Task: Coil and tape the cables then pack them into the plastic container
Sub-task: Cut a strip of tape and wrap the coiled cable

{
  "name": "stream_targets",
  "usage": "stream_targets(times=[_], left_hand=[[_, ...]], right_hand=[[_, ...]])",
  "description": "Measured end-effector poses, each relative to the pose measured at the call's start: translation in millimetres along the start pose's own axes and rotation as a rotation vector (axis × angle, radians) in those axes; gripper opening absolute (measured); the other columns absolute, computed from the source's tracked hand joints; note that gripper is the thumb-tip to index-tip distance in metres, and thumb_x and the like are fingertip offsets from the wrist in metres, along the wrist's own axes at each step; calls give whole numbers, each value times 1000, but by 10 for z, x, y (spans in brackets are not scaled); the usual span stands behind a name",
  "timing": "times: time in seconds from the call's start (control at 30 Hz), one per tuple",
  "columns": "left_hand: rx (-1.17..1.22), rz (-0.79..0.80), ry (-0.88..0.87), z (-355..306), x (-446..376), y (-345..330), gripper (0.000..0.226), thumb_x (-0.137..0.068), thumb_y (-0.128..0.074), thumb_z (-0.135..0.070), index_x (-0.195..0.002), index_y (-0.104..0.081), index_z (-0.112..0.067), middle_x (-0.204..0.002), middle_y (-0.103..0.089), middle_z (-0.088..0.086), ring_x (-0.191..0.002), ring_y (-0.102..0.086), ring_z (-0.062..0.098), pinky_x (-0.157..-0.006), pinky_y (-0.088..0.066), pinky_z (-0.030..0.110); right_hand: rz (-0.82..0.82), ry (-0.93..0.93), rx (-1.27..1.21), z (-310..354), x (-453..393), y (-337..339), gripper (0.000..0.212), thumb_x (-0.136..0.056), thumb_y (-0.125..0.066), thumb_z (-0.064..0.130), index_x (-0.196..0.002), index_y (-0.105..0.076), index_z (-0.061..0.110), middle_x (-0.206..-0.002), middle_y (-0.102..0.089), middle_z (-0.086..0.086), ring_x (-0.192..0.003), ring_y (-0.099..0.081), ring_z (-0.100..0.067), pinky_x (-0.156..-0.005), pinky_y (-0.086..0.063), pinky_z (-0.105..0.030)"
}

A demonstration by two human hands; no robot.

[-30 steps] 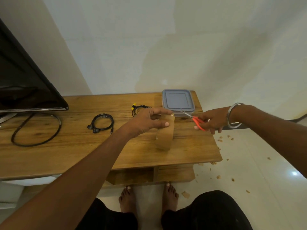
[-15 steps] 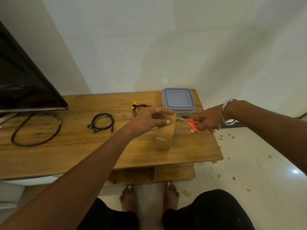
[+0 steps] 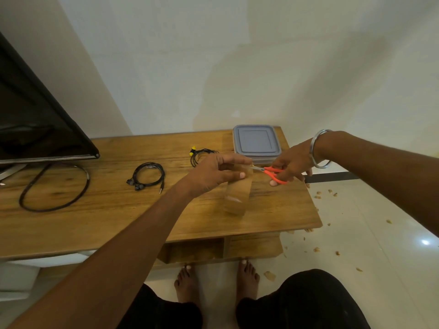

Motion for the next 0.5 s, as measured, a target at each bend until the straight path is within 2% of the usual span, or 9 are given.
stream_targets(times=[0.17, 0.33, 0.5], left_hand=[[-5, 2, 15, 21, -5, 2, 38, -86, -69, -5, -122, -67, -15, -123, -64, -10, -107, -61, -3, -85, -51, 16], [-6, 0, -2, 6, 15, -1, 38, -86, -69, -4, -123, -67, -14, -121, -64, -12, -105, -61, -6, -83, -50, 13], [-2, -7, -2, 3, 16, 5, 38, -86, -68, -3, -123, -66, -12, -124, -65, -3, -112, -61, 6, -90, -52, 20]], right_hand=[[4, -15, 46, 8, -2, 26, 54, -83, -53, 60, -107, -54, 12, -104, -64, -13, -85, -63, -24, -79, -57, -38], [25, -35, 78, -17, 21, 11, 43, -84, -52, 59, -98, -53, 19, -96, -61, -6, -81, -61, -20, -80, -56, -38], [17, -27, 85, 25, 31, 36, 50, -84, -52, 59, -104, -54, 13, -95, -61, -8, -80, -61, -20, -79, -57, -39]])
Point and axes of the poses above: each hand's wrist, its own x-axis away from the middle knuckle, its own y-axis out of the back of the hand, z = x × y, the point moved 10 cm from there along -x, towards the middle knuckle
